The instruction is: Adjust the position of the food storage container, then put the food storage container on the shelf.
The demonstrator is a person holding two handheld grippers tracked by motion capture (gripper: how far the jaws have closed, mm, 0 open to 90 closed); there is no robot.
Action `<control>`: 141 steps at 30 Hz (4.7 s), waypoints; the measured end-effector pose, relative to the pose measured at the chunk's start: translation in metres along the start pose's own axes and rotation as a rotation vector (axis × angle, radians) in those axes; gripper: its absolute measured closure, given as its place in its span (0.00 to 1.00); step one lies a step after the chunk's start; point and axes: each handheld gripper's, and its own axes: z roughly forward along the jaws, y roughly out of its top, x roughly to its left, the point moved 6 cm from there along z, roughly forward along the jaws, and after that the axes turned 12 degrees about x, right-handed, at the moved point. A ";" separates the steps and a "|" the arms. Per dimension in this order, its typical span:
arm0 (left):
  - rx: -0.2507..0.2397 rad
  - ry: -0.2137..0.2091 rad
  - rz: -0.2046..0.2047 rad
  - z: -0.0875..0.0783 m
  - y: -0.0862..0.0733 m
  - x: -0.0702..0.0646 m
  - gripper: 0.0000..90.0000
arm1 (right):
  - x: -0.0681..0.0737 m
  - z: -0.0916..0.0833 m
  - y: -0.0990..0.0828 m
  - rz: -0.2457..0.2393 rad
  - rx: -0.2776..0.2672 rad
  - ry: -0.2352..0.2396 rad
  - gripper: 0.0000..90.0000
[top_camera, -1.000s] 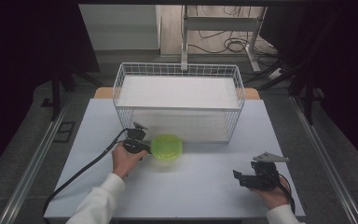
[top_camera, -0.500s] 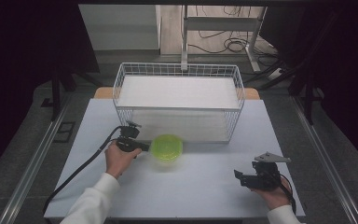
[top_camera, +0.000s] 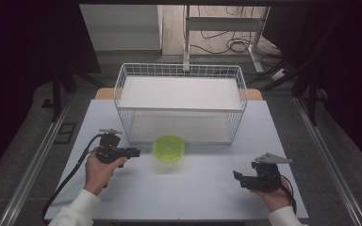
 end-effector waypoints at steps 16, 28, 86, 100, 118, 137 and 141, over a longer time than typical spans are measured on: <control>-0.060 -0.043 0.037 -0.015 -0.007 -0.013 0.38 | 0.007 -0.008 0.011 0.029 -0.071 0.111 0.20; -0.037 -0.146 -0.025 0.001 0.004 -0.010 0.39 | 0.042 0.011 0.046 0.043 -0.055 0.279 0.26; 0.051 -0.389 -0.184 0.058 0.032 0.009 0.86 | 0.103 0.113 0.111 0.265 0.099 0.651 0.86; 0.007 -0.422 -0.157 0.042 0.032 -0.005 0.88 | 0.105 0.092 0.114 0.227 0.059 0.653 0.89; -0.062 -0.426 -0.069 0.002 0.048 -0.045 0.88 | 0.104 0.038 0.127 0.177 -0.043 0.659 0.89; -0.126 -0.443 -0.015 -0.043 0.066 -0.075 0.88 | 0.112 -0.016 0.150 0.124 -0.125 0.642 0.90; -0.137 -0.446 -0.009 -0.051 0.072 -0.079 0.88 | 0.112 -0.027 0.158 0.118 -0.144 0.639 0.90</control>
